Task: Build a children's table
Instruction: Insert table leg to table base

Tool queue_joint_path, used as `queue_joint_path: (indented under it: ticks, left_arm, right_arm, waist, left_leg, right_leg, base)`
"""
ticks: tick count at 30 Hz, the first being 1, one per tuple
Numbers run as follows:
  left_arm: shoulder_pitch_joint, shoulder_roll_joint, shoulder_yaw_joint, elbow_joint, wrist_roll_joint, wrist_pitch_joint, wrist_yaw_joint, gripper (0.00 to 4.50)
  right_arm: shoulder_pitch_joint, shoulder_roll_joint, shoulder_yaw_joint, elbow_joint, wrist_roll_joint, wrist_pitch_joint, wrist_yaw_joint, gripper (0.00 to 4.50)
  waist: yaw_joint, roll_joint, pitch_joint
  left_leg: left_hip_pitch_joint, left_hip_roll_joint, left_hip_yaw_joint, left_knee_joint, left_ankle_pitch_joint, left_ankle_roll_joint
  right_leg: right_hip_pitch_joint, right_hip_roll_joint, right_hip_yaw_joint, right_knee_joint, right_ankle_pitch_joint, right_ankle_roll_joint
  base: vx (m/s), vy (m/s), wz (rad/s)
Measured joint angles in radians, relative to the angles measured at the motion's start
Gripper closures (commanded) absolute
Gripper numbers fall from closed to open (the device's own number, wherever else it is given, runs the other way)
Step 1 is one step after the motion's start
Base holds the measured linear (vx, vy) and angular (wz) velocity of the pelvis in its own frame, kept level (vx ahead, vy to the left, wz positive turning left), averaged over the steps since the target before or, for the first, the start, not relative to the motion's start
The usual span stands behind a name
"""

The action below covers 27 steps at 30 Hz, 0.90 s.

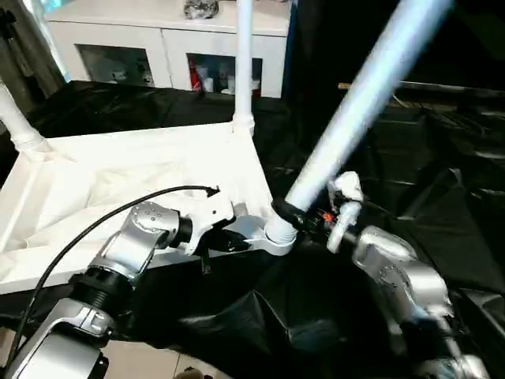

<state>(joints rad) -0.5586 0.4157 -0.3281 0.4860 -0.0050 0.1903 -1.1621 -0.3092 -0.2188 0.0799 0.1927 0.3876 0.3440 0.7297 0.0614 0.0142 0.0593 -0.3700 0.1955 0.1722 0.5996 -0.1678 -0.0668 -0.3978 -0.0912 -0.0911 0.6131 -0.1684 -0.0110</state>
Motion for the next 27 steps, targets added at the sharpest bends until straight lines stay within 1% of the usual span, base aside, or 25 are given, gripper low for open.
queue_joint_path:
  ticks: [4, 8, 14, 18, 21, 27]
  left_arm:
    - [0.0, 0.002, 0.0, 0.0, 0.0, 0.0, -0.002, 4.5]
    - [0.0, 0.004, 0.0, 0.0, 0.0, 0.0, -0.002, 4.5]
    - [0.0, 0.015, 0.0, 0.001, 0.003, 0.0, -0.003, 4.5]
    - [0.0, 0.018, 0.0, 0.002, 0.006, 0.0, -0.003, 4.5]
    - [0.0, 0.018, -0.001, 0.002, 0.008, 0.0, -0.004, 4.5]
    - [0.0, 0.017, -0.003, 0.002, 0.008, 0.0, -0.012, 4.5]
  right_arm:
    - [-0.004, -0.009, 0.024, -0.018, -0.028, 0.0, -0.004, 2.62]
    - [-0.007, -0.011, 0.034, -0.019, -0.038, 0.0, -0.011, 2.62]
    - [-0.067, -0.034, 0.103, -0.011, -0.113, -0.002, 0.006, 2.62]
    - [-0.097, -0.05, 0.13, 0.007, -0.134, -0.001, 0.031, 2.62]
    - [-0.108, -0.062, 0.153, 0.013, -0.155, -0.002, 0.052, 2.62]
    - [-0.111, -0.069, 0.162, 0.024, -0.164, -0.022, 0.077, 2.62]
  waist:
    - [0.0, 0.0, 0.0]
    - [-0.002, 0.0, 0.0]
    - [-0.01, 0.001, -0.001]
    - [-0.014, 0.0, -0.001]
    - [-0.015, -0.002, -0.002]
    - [-0.013, -0.005, -0.006]
  left_leg:
    - [0.0, 0.0, 0.0, 0.0, 0.0, 0.0]
    - [0.0, 0.0, 0.0, 0.0, 0.0, 0.0]
    - [0.002, 0.0, 0.0, -0.001, 0.0, 0.0]
    - [0.003, 0.0, 0.0, -0.001, 0.0, 0.0]
    - [0.003, 0.0, 0.0, -0.001, 0.0, 0.0]
    - [0.003, 0.0, 0.0, -0.001, 0.0, 0.0]
  right_leg:
    - [0.0, 0.0, 0.0, 0.0, -0.002, 0.003]
    - [0.0, 0.0, 0.0, 0.0, -0.002, 0.004]
    - [0.0, 0.0, 0.0, 0.0, -0.002, 0.004]
    - [0.0, 0.0, 0.0, 0.0, -0.002, 0.004]
    - [0.0, 0.0, 0.0, 0.0, -0.002, 0.004]
    - [0.002, 0.0, 0.0, -0.001, -0.002, 0.003]
  base:
    - [0.0, 0.0, 0.0]
    - [0.0, 0.0, 0.0]
    - [0.0, 0.0, 0.0]
    - [0.0, 0.0, 0.0]
    - [0.0, 0.0, 0.0]
    - [0.0, 0.0, 0.0]
